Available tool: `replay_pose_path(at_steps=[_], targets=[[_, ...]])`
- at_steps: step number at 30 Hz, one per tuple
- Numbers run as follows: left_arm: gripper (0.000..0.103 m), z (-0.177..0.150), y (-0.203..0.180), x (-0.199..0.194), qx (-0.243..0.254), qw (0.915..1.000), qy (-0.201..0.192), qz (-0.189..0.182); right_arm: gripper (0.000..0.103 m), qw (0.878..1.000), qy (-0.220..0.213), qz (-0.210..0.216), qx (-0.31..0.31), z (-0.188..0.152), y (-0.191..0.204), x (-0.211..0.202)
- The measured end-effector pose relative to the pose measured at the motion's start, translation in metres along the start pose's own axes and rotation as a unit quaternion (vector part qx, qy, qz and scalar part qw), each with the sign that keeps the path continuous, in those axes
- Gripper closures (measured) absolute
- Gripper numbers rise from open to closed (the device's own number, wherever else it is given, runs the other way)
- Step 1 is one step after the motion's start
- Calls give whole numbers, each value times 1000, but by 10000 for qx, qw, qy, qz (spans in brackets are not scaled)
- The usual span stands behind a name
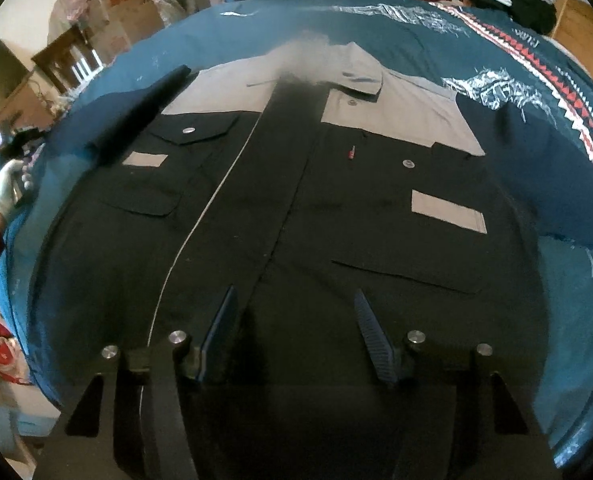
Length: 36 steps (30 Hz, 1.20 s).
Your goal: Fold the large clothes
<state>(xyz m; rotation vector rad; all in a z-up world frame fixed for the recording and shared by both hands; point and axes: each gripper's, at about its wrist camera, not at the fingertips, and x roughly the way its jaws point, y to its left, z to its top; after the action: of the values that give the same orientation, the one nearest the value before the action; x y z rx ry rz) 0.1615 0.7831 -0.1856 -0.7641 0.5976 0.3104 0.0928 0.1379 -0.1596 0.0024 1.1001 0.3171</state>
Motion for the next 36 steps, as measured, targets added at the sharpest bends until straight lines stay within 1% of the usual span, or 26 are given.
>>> replay_pose_path(at_steps=[1,2,4,6,7,8,9,11,13,14,16,18,20,21,23,24,25,26,27,28,29,30,32,34,35,36], targets=[[88,2,-3,-5,39,10000,-46,-45,37,10000,-24,14,34,0,-2,-1],[93,2,-16,-15,141,9992,-100,-356,37,10000,-42,10,52,-1,-3,-3],[96,1,-53,-30,540,9958,-191,-709,37,9999,-90,25,109,-1,-8,-7],[96,-15,-114,-57,1188,9839,-262,-1309,37,9998,-99,57,169,-1,-12,-9],[96,-28,-147,-71,1491,9752,-277,-1612,37,9996,-121,84,230,-1,-15,-10],[96,-45,-182,-84,1752,9624,-209,-2067,37,9994,-146,112,282,-2,-18,-11],[96,-59,-208,-93,1925,9521,-138,-2374,37,9990,-183,160,377,-2,-22,-12],[96,-97,-266,-109,2193,9254,106,-3088,37,9983,-212,227,498,-3,-29,-13],[96,-147,-328,-114,2237,8970,500,-3779,37,9975,-254,231,610,-6,-39,-16],[96,-163,-347,-114,2236,8878,667,-3966,37,9973,-270,219,650,-7,-44,-18],[96,-215,-395,-107,2305,8669,1178,-4261,37,9963,-299,158,786,-13,-59,-24],[95,-262,-429,-97,2502,8441,1802,-4386,37,9953,-272,137,924,-20,-75,-27],[95,-289,-435,-97,2536,8326,2153,-4428,36,9941,-252,120,1047,-27,-92,-31],[95,-291,-431,-100,2547,8306,2175,-4450,36,9934,-245,103,1116,-31,-103,-32],[90,-285,-408,-111,2639,8333,2057,-4400,36,9923,-216,122,1212,-35,-117,-30],[87,-272,-389,-111,2678,8416,1947,-4266,36,9913,-195,171,1289,-36,-126,-27],[74,-259,-373,-106,2706,8527,1834,-4074,36,9907,-209,216,1324,-35,-130,-27],[57,-239,-342,-99,2801,8742,1605,-3626,36,9903,-231,270,1345,-34,-133,-27],[51,-228,-327,-92,2958,8906,1384,-3164,36,9901,-253,338,1340,-31,-134,-25],[49,-218,-308,-86,3208,9027,1151,-2627,35,9901,-254,379,1324,-30,-134,-24],[50,-204,-287,-76,3530,9112,931,-1910,33,9902,-237,428,1308,-28,-132,-22],[50,-186,-263,-66,3846,9121,738,-1211,33,9902,-190,540,1277,-27,-128,-18],[49,-153,-225,-50,4254,9029,526,-336,31,9907,-137,649,1187,-26,-119,-12],[49,-133,-203,-32,4482,8914,674,1,25,9921,-82,669,1057,-27,-109,-3],[50,-128,-198,-21,4658,8808,839,125,24,9923,-74,667,1037,-28,-106,0],[50,-125,-194,-8,4905,8653,1017,204,23,9921,-53,685,1050,-28,-103,4]])
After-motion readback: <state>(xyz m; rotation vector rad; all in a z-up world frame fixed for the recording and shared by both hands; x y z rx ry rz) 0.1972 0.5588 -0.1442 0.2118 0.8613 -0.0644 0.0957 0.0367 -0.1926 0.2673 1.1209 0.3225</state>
